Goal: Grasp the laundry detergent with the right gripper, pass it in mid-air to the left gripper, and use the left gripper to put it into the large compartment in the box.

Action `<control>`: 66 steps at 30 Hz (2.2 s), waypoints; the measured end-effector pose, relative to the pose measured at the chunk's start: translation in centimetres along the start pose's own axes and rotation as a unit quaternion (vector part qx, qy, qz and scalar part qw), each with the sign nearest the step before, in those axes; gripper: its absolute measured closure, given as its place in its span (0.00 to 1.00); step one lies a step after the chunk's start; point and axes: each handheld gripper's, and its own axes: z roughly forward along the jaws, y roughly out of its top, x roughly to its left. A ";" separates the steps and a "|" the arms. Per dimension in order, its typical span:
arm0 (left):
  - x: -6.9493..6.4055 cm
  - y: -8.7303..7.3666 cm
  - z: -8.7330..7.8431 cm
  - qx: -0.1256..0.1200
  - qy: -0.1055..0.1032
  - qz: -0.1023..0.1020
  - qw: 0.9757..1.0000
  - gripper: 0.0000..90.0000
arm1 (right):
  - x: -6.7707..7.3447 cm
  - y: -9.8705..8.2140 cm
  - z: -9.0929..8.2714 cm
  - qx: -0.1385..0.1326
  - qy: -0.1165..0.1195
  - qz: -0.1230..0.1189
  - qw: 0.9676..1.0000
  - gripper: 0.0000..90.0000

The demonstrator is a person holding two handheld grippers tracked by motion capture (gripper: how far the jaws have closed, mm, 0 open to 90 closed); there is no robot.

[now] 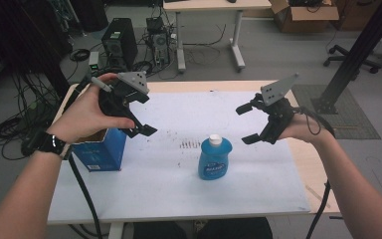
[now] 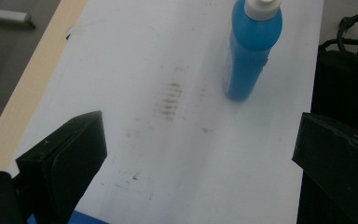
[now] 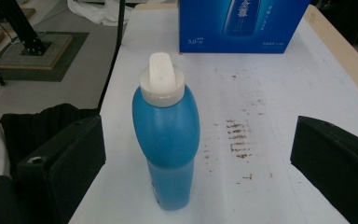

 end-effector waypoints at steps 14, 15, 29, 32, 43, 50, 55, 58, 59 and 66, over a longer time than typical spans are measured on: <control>0.0 -0.2 0.1 0.002 -0.002 0.000 1.000 0.03 | 0.0 -2.1 1.9 -0.016 0.014 0.013 1.000 0.03; 0.0 -0.3 0.2 0.002 -0.003 0.000 1.000 0.03 | 0.1 -2.2 2.0 -0.019 0.015 0.014 1.000 0.03; -0.2 -0.2 0.3 0.005 -0.007 0.004 1.000 0.03 | 0.1 -3.7 3.7 -0.025 0.027 0.027 0.999 0.03; -0.3 -0.2 0.2 0.004 -0.008 0.004 1.000 0.03 | 0.1 -4.1 4.5 -0.022 0.032 0.030 0.999 0.03; -0.2 -0.3 0.3 0.003 -0.009 0.005 1.000 0.03 | 0.2 -5.0 6.0 -0.031 0.036 0.041 0.998 0.03; -0.3 -0.4 0.5 0.002 -0.012 0.006 1.000 0.03 | 0.4 -5.4 7.1 -0.034 0.042 0.044 0.998 0.04; -0.3 -0.6 0.7 0.002 -0.014 0.006 1.000 0.03 | 0.5 -5.6 7.9 -0.039 0.049 0.047 0.997 0.03; -0.3 -0.7 0.7 0.000 -0.014 0.006 1.000 0.03 | 0.5 -5.8 8.4 -0.043 0.052 0.049 0.996 0.03; -0.3 -0.7 0.7 0.000 -0.014 0.006 1.000 0.03 | 0.5 -5.8 8.4 -0.043 0.052 0.049 0.996 0.03; -0.3 -0.6 1.0 -0.004 -0.014 0.010 1.000 0.03 | 0.5 -5.8 9.4 -0.051 0.060 0.053 0.996 0.04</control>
